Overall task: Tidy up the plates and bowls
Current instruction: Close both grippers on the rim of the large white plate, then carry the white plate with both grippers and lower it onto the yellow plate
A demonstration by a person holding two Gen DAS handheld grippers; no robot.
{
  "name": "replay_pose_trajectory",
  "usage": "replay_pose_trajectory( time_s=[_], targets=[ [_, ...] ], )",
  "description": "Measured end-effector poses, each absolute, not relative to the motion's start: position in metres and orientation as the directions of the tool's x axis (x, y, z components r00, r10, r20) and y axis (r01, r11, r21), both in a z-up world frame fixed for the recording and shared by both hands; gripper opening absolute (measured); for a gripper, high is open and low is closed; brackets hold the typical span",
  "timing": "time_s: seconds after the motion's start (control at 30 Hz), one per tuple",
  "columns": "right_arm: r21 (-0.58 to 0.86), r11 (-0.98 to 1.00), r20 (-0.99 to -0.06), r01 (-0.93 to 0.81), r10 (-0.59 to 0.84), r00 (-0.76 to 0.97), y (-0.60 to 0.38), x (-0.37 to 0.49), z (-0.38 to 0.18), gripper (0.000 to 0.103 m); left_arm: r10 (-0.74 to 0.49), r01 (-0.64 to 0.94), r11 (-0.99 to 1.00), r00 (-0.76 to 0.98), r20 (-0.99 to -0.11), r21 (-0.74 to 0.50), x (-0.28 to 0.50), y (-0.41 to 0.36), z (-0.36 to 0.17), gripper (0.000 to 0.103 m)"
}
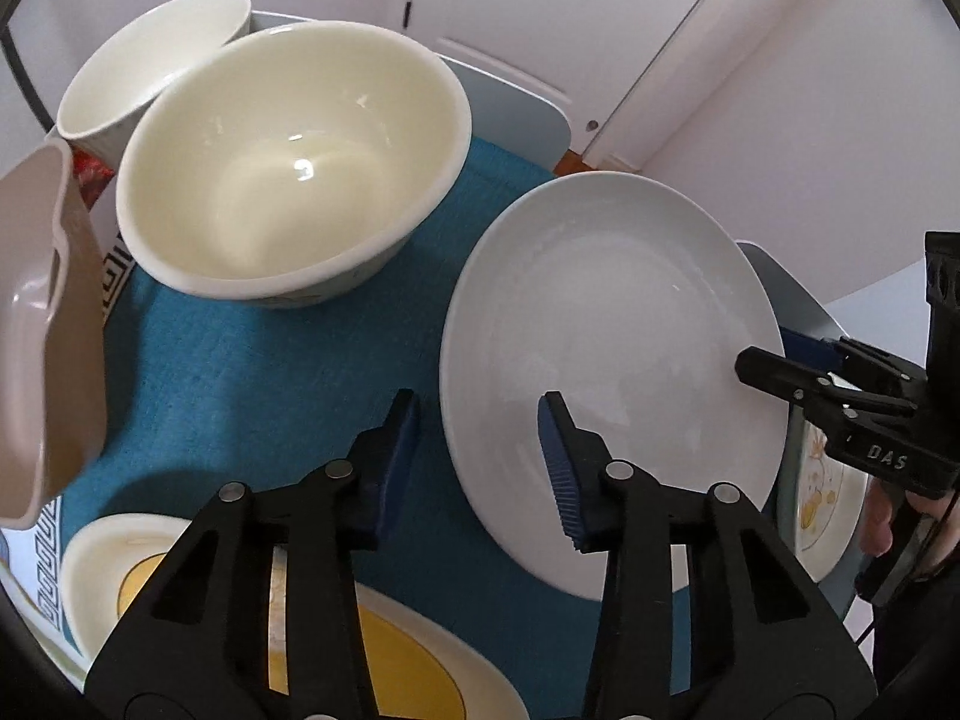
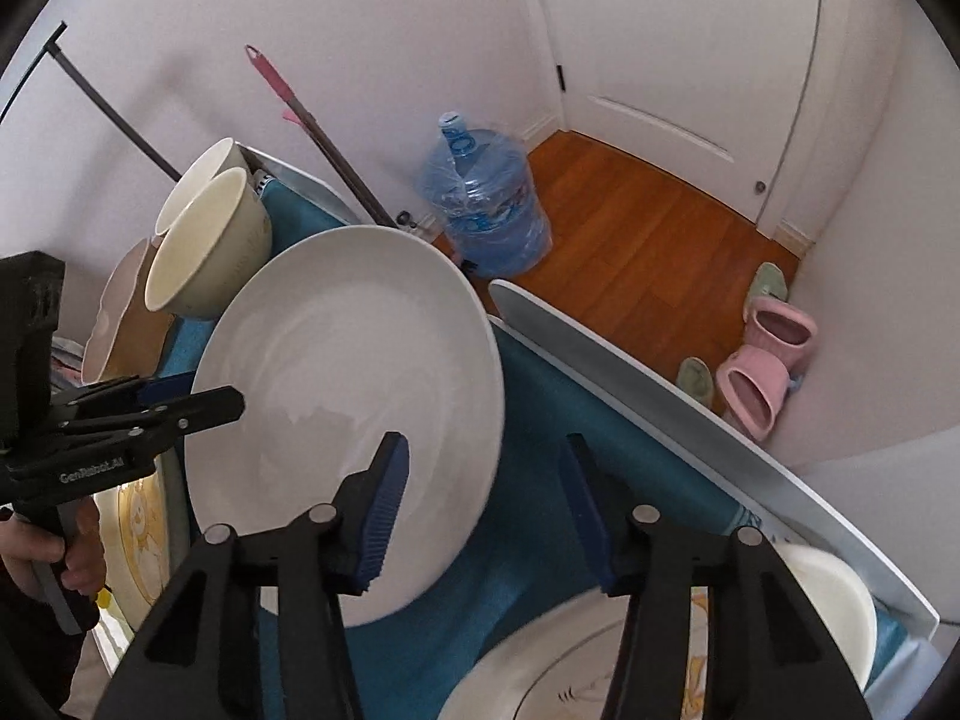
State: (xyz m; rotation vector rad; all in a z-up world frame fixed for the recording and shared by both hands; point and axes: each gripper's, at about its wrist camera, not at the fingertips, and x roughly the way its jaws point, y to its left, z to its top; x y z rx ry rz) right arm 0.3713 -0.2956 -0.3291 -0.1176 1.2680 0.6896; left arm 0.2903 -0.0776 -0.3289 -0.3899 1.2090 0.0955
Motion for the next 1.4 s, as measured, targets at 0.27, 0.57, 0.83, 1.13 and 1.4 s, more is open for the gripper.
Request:
replay_pose_trajectory(
  time_s=[0.27,0.57,0.83,1.13,1.4],
  targets=[
    [0.294,0.782,-0.896,-0.549,0.425,0.126,-0.292,0.369,-0.335,0.016,-0.124,-0.275,0.934,0.348,-0.929,-0.228,0.291,-0.089,-0.335,0.025],
    [0.305,0.786,-0.892,-0.537,0.433,0.128,-0.295,0.37,-0.337,0.015,-0.093,-0.266,0.945,0.345,-0.934,-0.192,0.287,-0.093,-0.331,0.023],
    [0.286,0.798,-0.895,-0.531,0.42,0.148,-0.294,0.366,-0.328,0.015,-0.092,-0.256,0.947,0.368,-0.925,-0.196,0.284,-0.101,-0.316,0.023],
    [0.262,0.814,-0.891,-0.518,0.41,0.194,-0.287,0.346,-0.29,0.015,-0.096,-0.227,0.952,0.41,-0.907,-0.204,0.256,-0.093,-0.289,0.023],
    [0.272,0.853,-0.884,-0.445,0.404,0.234,-0.272,0.296,-0.257,0.015,-0.145,-0.141,0.966,0.396,-0.907,-0.216,0.215,-0.073,-0.259,0.023]
  ],
)
